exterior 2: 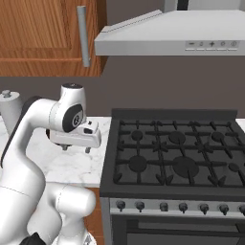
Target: Pick the cup and bowl from the counter and place them on the counter next to the sink.
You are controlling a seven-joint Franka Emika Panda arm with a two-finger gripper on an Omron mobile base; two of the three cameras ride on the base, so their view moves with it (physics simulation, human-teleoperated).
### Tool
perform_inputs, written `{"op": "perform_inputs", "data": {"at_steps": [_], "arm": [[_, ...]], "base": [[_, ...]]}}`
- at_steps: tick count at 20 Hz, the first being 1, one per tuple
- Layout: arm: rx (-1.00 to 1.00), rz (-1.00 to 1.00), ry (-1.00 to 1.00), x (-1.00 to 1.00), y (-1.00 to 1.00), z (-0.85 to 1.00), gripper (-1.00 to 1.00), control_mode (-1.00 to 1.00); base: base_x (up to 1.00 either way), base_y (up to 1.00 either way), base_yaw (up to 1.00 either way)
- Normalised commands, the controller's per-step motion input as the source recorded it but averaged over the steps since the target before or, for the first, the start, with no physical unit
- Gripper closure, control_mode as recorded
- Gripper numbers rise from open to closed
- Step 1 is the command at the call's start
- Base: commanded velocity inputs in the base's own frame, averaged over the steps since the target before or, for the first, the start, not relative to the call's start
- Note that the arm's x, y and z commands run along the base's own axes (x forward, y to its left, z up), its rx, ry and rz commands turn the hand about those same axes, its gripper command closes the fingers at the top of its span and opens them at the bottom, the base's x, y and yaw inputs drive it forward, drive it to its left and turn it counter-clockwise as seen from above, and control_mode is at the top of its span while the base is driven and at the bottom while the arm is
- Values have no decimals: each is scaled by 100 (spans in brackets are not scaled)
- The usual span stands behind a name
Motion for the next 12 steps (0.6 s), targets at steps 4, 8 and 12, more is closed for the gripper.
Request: {"op": "perform_inputs", "data": {"at_steps": [4,8,12], "arm": [[0,0,0,0,0,0,-100,100],[0,0,0,0,0,0,-100,100],[6,2,-12,6,2,-21,-100,-100]], "base": [[0,0,0],[0,0,0],[0,0,0]]}}
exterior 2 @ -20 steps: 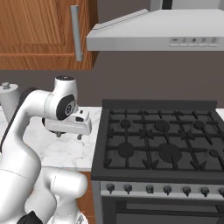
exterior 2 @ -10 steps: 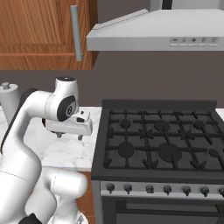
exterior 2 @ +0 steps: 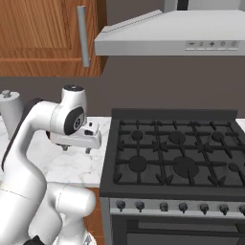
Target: Pick the cup and bowl from the counter and place them on the counter next to the sink.
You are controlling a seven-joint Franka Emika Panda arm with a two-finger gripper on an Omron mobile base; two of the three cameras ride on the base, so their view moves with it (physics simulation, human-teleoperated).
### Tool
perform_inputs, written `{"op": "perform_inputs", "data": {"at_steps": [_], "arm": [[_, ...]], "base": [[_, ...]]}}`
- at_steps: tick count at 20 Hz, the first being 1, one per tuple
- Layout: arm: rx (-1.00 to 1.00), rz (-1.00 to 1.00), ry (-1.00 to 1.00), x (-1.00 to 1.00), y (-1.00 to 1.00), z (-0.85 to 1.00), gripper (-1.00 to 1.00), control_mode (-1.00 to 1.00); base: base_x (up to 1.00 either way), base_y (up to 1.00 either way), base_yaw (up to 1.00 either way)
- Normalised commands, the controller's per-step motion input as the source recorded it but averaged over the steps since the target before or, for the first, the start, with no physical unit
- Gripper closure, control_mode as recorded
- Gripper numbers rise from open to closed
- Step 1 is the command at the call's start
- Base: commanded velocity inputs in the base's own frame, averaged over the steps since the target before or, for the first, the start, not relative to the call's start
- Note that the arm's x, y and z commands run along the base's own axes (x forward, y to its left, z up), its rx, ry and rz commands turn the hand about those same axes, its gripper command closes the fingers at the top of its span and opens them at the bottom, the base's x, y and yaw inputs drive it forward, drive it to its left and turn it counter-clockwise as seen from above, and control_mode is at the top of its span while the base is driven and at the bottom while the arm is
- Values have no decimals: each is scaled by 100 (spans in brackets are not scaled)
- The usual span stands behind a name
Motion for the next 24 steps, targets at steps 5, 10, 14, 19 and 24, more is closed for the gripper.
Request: {"op": "perform_inputs", "data": {"at_steps": [5,10,14,19,24], "arm": [[13,16,-24,17,1,-37,-100,-100],[7,16,-15,27,0,-18,-100,-100],[0,-5,2,39,7,0,-100,-100],[0,-23,0,68,15,0,-100,-100],[0,-27,0,70,4,0,-100,-100]], "base": [[0,0,0],[0,0,0],[0,0,0],[0,0,0],[0,0,0]]}}
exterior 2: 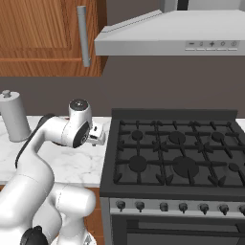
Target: Pick the cup and bowl from the counter and place them on the counter next to the sink.
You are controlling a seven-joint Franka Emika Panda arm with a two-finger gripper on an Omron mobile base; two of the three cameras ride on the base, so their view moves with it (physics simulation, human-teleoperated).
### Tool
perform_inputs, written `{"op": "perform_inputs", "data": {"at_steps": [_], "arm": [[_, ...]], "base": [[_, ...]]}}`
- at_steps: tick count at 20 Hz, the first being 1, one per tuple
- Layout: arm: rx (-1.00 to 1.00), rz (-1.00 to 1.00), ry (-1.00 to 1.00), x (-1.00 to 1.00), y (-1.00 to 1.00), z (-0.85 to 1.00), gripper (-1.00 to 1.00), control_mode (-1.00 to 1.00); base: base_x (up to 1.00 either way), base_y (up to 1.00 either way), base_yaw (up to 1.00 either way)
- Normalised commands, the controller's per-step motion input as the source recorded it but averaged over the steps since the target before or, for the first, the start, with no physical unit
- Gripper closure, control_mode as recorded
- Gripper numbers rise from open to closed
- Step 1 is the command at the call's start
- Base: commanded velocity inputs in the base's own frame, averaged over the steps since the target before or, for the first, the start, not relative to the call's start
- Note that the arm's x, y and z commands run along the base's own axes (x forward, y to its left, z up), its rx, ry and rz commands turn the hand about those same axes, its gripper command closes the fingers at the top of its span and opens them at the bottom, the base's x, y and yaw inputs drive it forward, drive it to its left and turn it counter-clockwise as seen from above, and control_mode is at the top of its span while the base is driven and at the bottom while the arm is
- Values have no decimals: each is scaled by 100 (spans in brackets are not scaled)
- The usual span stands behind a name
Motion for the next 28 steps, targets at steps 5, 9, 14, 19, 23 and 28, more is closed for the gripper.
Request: {"op": "perform_inputs", "data": {"at_steps": [5,9,14,19,23,28], "arm": [[2,-24,0,59,8,0,-100,-100],[0,0,0,44,7,1,-100,-100],[2,7,9,22,32,-12,-100,-100],[7,9,17,9,24,-25,-100,-100],[9,5,12,-9,2,-22,-100,-100],[11,0,0,-11,-16,-1,-100,-100]], "base": [[0,0,0],[0,0,0],[0,0,0],[0,0,0],[0,0,0],[0,0,0]]}}
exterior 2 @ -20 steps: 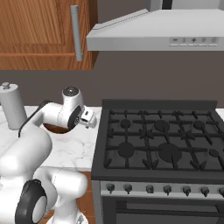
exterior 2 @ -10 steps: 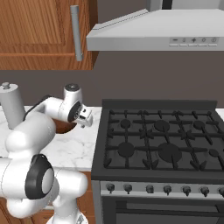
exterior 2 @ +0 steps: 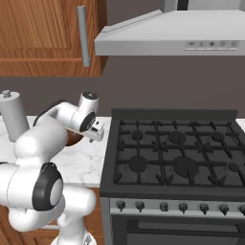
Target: Pick the cup and bowl from the counter and place them on the counter next to the sink.
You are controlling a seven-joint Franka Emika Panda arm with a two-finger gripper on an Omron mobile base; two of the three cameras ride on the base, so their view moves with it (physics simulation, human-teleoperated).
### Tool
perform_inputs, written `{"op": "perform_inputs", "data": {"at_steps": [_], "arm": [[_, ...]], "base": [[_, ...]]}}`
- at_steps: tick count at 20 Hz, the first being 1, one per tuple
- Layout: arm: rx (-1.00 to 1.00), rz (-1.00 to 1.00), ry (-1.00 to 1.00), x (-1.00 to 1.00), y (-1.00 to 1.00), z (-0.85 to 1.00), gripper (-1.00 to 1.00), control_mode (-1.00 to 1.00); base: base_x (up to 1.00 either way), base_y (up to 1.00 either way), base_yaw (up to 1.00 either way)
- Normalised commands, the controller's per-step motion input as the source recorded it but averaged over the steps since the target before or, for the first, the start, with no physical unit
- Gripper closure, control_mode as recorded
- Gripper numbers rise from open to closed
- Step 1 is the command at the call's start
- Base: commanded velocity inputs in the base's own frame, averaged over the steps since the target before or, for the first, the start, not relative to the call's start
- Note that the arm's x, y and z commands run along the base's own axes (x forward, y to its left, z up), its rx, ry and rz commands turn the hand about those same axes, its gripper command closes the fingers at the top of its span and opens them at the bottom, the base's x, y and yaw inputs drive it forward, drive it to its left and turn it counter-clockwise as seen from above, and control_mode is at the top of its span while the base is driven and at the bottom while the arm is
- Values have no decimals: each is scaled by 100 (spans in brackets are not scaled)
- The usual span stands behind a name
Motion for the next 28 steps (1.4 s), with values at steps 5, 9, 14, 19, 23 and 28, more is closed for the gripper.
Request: {"op": "perform_inputs", "data": {"at_steps": [5,9,14,19,23,28], "arm": [[10,0,0,-1,-4,0,-100,-100],[1,-3,0,6,0,0,-100,-100],[0,-6,9,36,17,0,-100,-100],[0,-5,9,23,18,5,-100,-100],[0,-2,6,27,15,0,-100,-100],[0,-1,6,40,28,0,-100,-100]], "base": [[0,0,0],[0,0,0],[0,0,0],[0,0,0],[0,0,0],[0,0,0]]}}
